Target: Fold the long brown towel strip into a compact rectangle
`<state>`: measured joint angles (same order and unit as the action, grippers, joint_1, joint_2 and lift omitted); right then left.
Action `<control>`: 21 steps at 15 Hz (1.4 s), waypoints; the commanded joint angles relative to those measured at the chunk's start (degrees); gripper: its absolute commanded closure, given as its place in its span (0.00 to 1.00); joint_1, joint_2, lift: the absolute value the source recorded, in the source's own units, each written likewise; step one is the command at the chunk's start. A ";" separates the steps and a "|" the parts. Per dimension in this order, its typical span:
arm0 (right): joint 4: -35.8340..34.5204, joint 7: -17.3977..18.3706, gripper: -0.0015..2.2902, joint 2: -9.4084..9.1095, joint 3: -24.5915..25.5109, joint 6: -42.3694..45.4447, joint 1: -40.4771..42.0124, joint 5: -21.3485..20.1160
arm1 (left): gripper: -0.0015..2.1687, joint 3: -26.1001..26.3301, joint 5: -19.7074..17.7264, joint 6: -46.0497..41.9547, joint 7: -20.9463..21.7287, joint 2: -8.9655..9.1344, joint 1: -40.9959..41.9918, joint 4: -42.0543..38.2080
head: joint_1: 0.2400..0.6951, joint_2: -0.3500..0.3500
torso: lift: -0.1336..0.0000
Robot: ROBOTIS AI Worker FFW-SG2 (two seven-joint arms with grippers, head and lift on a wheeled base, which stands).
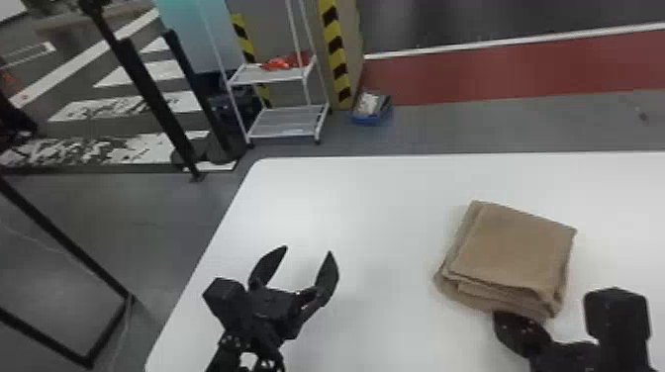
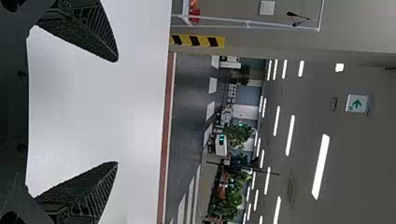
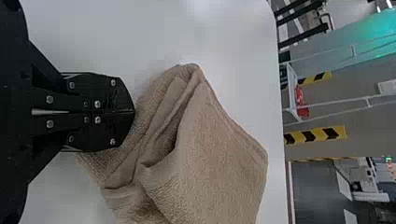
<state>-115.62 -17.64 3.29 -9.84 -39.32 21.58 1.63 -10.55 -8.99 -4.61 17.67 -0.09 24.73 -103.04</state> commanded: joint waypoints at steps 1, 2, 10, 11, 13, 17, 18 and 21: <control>-1.10 -0.03 0.89 0.05 4.30 0.51 1.01 0.66 | 0.04 0.00 -0.06 0.00 0.00 0.24 -0.21 0.21 | 1.00 0.89 | 0.18; -1.54 -0.64 0.89 -0.04 5.71 0.51 1.27 1.63 | 0.04 0.00 -0.06 0.00 0.00 0.24 -0.21 0.29 | 1.00 0.84 | 0.18; -8.66 -5.74 0.89 -1.71 16.25 2.62 1.18 12.70 | 0.04 -0.62 -0.06 0.00 0.00 0.24 -0.03 0.38 | 1.00 0.78 | 0.18; -6.64 -5.21 0.89 -1.71 17.75 1.74 -1.28 12.96 | 0.04 -0.62 -0.06 0.00 0.00 0.24 -0.03 0.29 | 1.00 0.76 | 0.18; -0.83 -4.07 0.89 -1.71 21.26 -0.55 -7.34 12.88 | 0.04 -0.79 -0.06 0.00 0.00 0.24 0.15 0.12 | 1.00 0.69 | 0.18; 9.98 -1.70 0.89 -1.71 25.04 -0.37 -15.08 12.17 | 0.04 -0.88 -0.15 0.00 0.00 0.24 0.15 0.21 | 1.00 0.57 | 0.18; 12.17 -1.26 0.89 -1.53 24.69 -0.19 -16.48 11.56 | 0.04 -0.79 -0.06 0.00 0.00 0.24 -0.03 0.29 | 1.00 0.53 | 0.18; 18.06 -1.08 0.89 -1.53 20.82 0.16 -20.79 9.45 | 0.04 -0.18 0.03 0.00 0.00 0.24 -0.12 0.29 | 1.00 0.52 | 0.18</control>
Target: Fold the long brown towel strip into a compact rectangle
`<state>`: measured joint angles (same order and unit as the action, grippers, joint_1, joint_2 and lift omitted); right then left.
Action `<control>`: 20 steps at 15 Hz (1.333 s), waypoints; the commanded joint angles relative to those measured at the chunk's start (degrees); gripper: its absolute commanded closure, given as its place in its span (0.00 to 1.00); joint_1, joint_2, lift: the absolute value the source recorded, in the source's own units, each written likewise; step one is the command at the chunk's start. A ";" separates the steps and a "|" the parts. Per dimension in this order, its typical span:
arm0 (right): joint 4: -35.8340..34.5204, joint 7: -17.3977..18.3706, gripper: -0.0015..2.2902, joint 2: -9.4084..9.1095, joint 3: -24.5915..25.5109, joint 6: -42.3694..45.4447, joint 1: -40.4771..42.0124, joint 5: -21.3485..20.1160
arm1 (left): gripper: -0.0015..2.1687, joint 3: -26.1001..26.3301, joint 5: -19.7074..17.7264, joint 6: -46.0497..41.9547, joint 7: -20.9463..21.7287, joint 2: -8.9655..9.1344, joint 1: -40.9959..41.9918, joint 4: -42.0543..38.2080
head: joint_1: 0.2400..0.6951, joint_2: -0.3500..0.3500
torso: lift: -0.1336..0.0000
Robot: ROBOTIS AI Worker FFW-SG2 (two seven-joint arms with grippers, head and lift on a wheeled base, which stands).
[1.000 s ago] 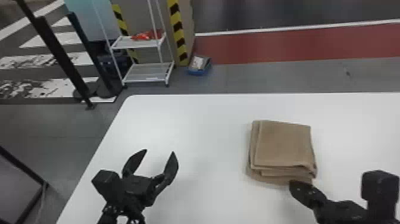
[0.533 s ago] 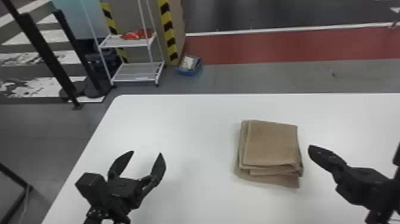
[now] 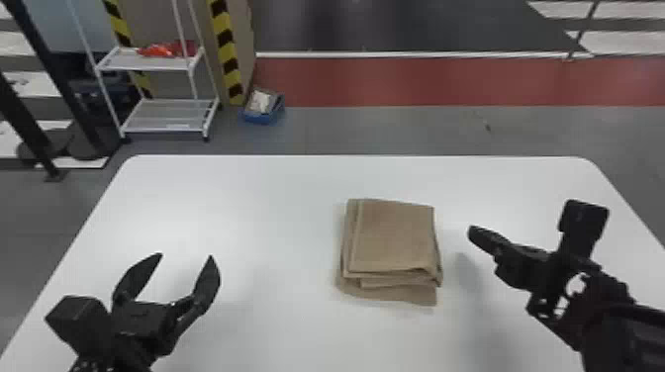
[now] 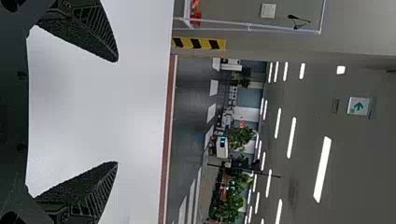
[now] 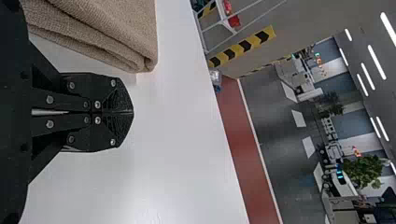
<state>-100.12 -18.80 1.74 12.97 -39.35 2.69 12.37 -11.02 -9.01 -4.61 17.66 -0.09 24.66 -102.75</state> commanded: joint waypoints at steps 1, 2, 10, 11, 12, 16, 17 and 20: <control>4.32 0.17 0.89 -0.07 -3.39 0.19 -3.31 -2.09 | 0.04 0.30 0.05 0.00 0.00 0.24 -0.14 0.01 | 1.00 0.52 | 0.18; 5.90 0.25 0.89 -0.07 -4.44 0.19 -4.36 -2.44 | 0.04 0.39 0.05 0.00 0.00 0.24 -0.14 0.01 | 1.00 0.53 | 0.18; 8.98 1.48 0.89 -1.21 -13.23 3.18 -6.12 -4.11 | 0.04 0.91 0.05 0.18 0.00 0.24 -0.58 0.09 | 1.00 0.67 | 0.18; 8.89 1.57 0.89 -1.21 -13.58 3.18 -6.21 -4.20 | 0.04 0.83 0.05 0.18 0.00 0.24 -0.49 -0.08 | 1.00 0.68 | 0.18; 8.27 1.48 0.89 -1.21 -13.76 3.18 -5.59 -4.46 | 0.04 0.83 -0.04 0.18 0.00 0.24 -0.32 -0.08 | 1.00 0.69 | 0.18; -4.03 4.82 0.89 -1.30 -10.51 5.47 2.05 -4.72 | 0.04 0.74 -0.66 0.35 0.00 0.24 -0.14 -0.17 | 1.00 0.68 | 0.18; -8.51 5.09 0.89 -1.30 -10.51 5.99 4.34 -4.64 | 0.04 0.83 -0.57 0.35 0.00 0.24 -0.14 -0.08 | 1.00 0.67 | 0.18; -13.52 5.79 0.89 -1.21 -14.55 11.09 7.59 -5.51 | 0.04 1.26 -0.57 0.53 0.00 0.24 -0.41 -0.08 | 1.00 0.64 | 0.18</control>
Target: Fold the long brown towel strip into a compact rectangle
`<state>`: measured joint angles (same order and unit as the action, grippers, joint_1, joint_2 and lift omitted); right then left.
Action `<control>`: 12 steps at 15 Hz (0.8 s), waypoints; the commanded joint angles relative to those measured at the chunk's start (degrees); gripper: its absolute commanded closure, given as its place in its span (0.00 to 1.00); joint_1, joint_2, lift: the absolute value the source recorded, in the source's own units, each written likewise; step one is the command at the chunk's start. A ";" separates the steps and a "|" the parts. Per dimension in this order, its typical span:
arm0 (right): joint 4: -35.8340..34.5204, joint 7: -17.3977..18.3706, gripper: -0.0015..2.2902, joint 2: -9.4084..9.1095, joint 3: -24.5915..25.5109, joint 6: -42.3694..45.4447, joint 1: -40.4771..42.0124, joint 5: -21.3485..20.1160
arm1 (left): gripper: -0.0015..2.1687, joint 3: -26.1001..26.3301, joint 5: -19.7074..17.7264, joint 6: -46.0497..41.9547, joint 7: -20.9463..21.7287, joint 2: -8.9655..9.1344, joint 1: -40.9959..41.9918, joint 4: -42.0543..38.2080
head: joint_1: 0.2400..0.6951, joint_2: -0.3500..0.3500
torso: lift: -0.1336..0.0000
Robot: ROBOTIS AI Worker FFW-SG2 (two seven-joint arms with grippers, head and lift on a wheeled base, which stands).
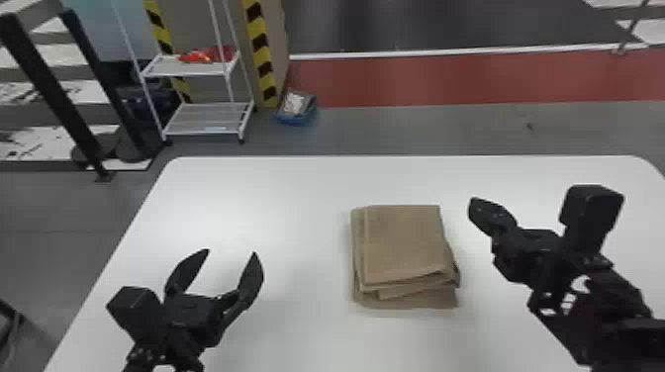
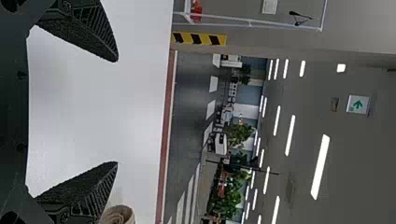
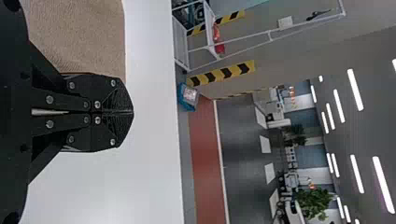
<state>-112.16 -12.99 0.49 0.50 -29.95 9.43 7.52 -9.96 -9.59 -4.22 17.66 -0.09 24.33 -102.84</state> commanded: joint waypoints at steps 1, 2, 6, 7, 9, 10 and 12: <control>-0.52 -0.02 0.89 0.04 -3.49 1.68 -0.11 -1.28 | 0.04 0.29 0.01 0.14 0.00 0.24 0.01 -0.08 | 1.00 0.66 | 0.18; 2.74 -0.11 0.89 0.04 -4.90 1.68 -1.87 -1.63 | 0.04 0.29 0.01 0.14 0.00 0.24 0.10 -0.17 | 1.00 0.67 | 0.18; 17.94 -0.11 0.89 -0.05 -7.71 4.85 -8.46 -4.27 | 0.04 0.12 0.01 0.14 0.00 0.24 0.10 0.01 | 1.00 0.75 | 0.18; 20.23 0.15 0.89 -0.14 -7.71 6.60 -8.99 -4.62 | 0.04 0.20 0.01 0.14 0.00 0.24 -0.07 0.10 | 1.00 0.75 | 0.18; 23.04 0.59 0.89 -0.31 -7.80 9.94 -8.99 -5.59 | 0.04 0.29 0.01 0.14 0.00 0.24 -0.51 0.89 | 1.00 0.75 | 0.18; 24.36 0.68 0.89 -0.49 -8.06 11.35 -8.99 -6.20 | 0.04 0.29 0.01 0.14 0.00 0.24 -0.60 1.06 | 1.00 0.75 | 0.18; 27.52 1.30 0.89 -0.54 -8.32 15.74 -8.99 -7.78 | 0.04 0.29 0.01 0.14 0.00 0.24 -0.95 1.50 | 1.00 0.75 | 0.18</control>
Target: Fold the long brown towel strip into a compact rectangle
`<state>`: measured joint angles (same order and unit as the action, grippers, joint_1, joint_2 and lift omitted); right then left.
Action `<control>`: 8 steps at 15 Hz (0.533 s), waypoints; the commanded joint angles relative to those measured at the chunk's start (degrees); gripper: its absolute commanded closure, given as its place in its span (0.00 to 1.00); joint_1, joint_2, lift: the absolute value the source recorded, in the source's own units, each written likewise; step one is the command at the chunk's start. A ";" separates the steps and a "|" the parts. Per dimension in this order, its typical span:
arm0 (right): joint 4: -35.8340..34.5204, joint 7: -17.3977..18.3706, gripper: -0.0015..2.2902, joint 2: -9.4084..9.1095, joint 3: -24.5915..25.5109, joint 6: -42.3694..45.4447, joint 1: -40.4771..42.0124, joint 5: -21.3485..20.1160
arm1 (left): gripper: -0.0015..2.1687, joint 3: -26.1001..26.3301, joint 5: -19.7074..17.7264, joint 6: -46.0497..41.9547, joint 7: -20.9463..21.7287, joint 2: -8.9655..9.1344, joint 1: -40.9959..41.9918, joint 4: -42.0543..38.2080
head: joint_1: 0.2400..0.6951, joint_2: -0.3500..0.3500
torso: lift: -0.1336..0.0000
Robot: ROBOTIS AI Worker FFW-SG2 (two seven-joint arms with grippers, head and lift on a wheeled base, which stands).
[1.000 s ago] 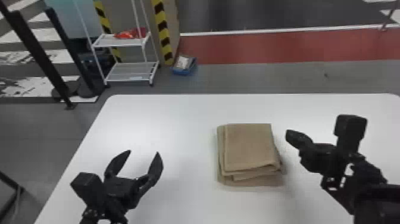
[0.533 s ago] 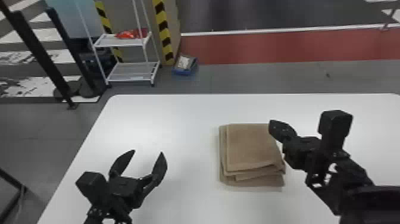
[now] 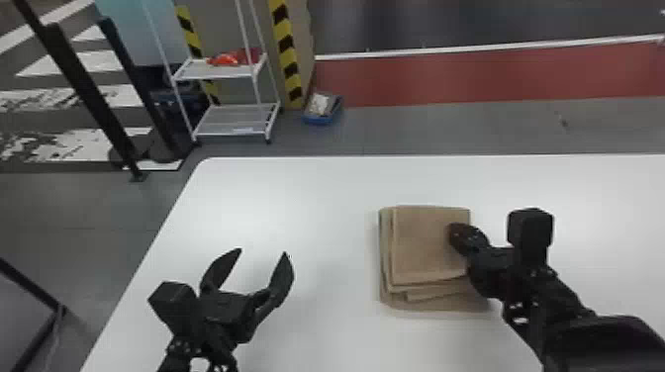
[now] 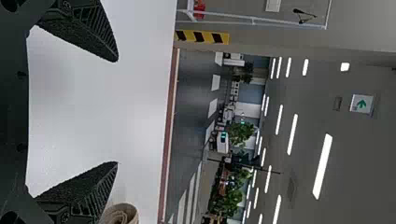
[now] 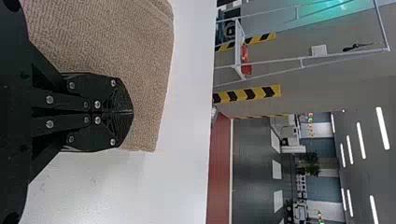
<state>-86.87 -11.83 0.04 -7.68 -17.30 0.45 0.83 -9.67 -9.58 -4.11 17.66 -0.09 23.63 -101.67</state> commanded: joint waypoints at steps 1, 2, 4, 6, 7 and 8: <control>3.55 0.58 0.89 -0.09 -0.14 5.38 -0.01 -1.27 | 0.04 0.00 0.00 -0.15 0.00 0.24 -0.34 0.33 | 1.00 0.75 | 0.18; 4.43 0.84 0.89 -0.09 -0.05 7.67 -0.01 -1.44 | 0.04 0.00 0.00 -0.15 0.00 0.24 -0.34 0.51 | 1.00 0.75 | 0.18; 4.43 0.93 0.89 -0.09 0.04 11.71 0.34 -1.71 | 0.04 0.00 -0.18 -0.15 0.00 0.24 -0.60 0.95 | 1.00 0.74 | 0.18; 0.65 0.93 0.89 -0.09 -0.05 21.55 3.68 -2.15 | 0.04 -0.26 -0.44 -0.15 0.00 0.24 -0.78 1.03 | 1.00 0.74 | 0.18; -3.57 1.81 0.84 -0.09 -0.23 27.88 7.02 -2.15 | 0.04 -0.35 -0.44 -0.15 0.00 0.24 -0.87 1.03 | 1.00 0.74 | 0.18; -8.41 2.60 0.70 -0.09 -0.76 30.87 10.27 -2.15 | 0.04 -0.43 -0.53 -0.15 0.09 0.24 -1.04 1.03 | 1.00 0.74 | 0.18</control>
<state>-89.42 -9.71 0.00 -7.92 7.90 6.52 -1.32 -9.98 -10.00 -4.26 17.69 -0.09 22.77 -100.64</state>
